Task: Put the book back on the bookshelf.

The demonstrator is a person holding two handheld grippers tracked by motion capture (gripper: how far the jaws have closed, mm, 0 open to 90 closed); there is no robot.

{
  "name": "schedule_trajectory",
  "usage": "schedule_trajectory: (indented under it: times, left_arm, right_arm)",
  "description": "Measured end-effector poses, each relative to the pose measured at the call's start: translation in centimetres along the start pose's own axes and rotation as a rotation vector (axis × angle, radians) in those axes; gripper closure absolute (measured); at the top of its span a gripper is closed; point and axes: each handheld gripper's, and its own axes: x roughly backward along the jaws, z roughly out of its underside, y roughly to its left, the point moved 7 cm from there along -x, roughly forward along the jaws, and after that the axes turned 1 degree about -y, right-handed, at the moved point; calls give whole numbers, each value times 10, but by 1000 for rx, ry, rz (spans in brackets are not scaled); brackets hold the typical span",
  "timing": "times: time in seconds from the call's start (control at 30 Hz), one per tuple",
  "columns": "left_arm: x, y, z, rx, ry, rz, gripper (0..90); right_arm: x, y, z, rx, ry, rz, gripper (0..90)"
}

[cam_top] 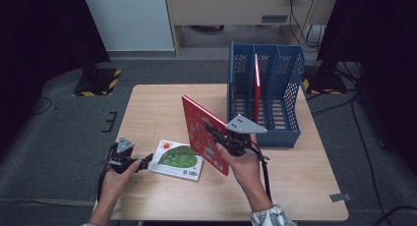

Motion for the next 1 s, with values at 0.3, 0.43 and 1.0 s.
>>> schedule_trajectory:
  times: [0.3, 0.43, 1.0]
  left_arm:
    - [-1, 4, 3, 10, 8, -11, 43]
    - [-2, 5, 4, 12, 17, -11, 43]
    - [-2, 6, 4, 14, 17, -20, 43]
  right_arm:
    - [23, -6, 6, -19, -7, 8, 797]
    - [32, -8, 7, -27, -10, 9, 797]
    - [76, -20, 16, -37, -16, 48, 797]
